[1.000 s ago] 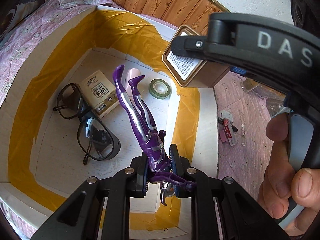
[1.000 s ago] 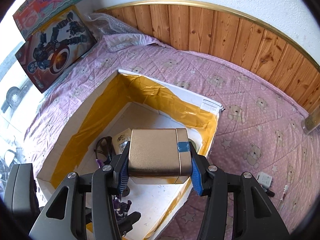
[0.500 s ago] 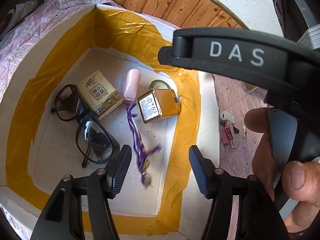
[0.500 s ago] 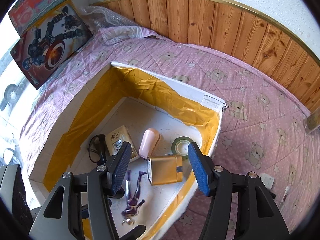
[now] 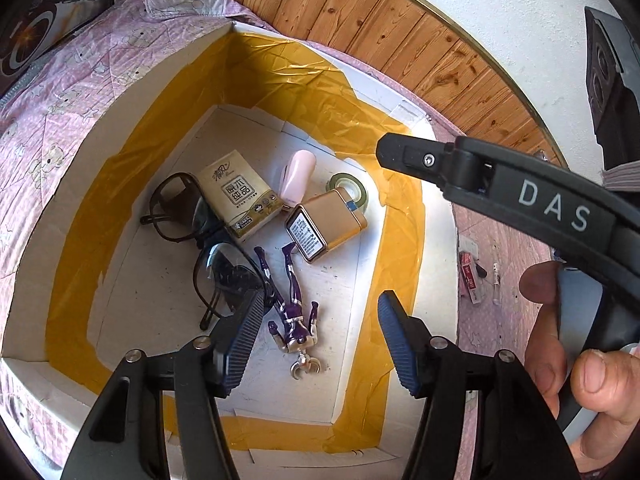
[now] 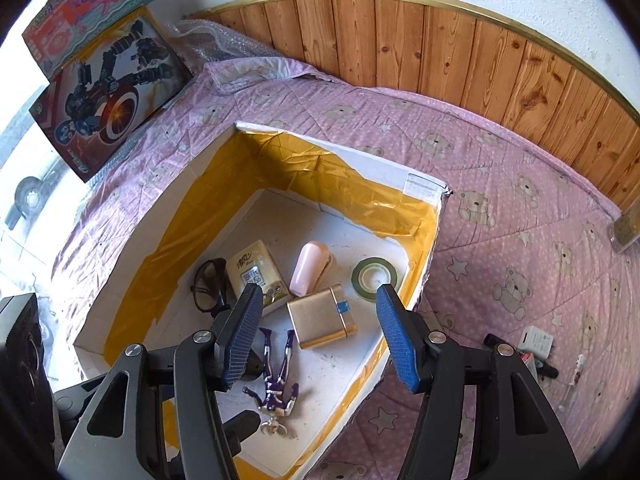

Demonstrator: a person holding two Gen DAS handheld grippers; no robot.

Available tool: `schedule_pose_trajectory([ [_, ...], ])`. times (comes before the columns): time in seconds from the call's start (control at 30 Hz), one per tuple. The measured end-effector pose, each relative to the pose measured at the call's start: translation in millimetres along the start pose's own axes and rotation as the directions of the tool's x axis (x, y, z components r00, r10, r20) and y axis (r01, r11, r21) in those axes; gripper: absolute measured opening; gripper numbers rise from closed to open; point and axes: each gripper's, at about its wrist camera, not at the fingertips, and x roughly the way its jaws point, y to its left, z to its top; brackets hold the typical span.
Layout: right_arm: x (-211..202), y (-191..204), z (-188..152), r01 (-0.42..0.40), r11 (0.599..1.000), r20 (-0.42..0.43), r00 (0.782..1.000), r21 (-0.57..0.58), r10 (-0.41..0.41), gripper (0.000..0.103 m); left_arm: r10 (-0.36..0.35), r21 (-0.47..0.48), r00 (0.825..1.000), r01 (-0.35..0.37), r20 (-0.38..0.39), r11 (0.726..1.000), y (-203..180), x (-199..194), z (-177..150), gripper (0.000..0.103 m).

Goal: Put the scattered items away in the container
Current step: 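Withdraw both tools from the box toward the remaining items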

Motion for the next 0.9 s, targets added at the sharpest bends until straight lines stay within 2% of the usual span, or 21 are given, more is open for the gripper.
schedule_pose_trajectory([
  [0.5,-50.6,5.3,-32.3,-0.040,0.999,0.068,0.997,0.027,0.038,0.062,0.043,0.087,0.997,-0.048,0.058,0.995,-25.0,-25.7,-21.3,0.061],
  [0.9,-91.3,-11.2,-71.4,-0.071,0.992,0.138,0.989,0.102,0.057,0.062,0.060,0.160,0.993,-0.076,0.103,0.984,-52.0,-43.4,-42.3,0.061],
])
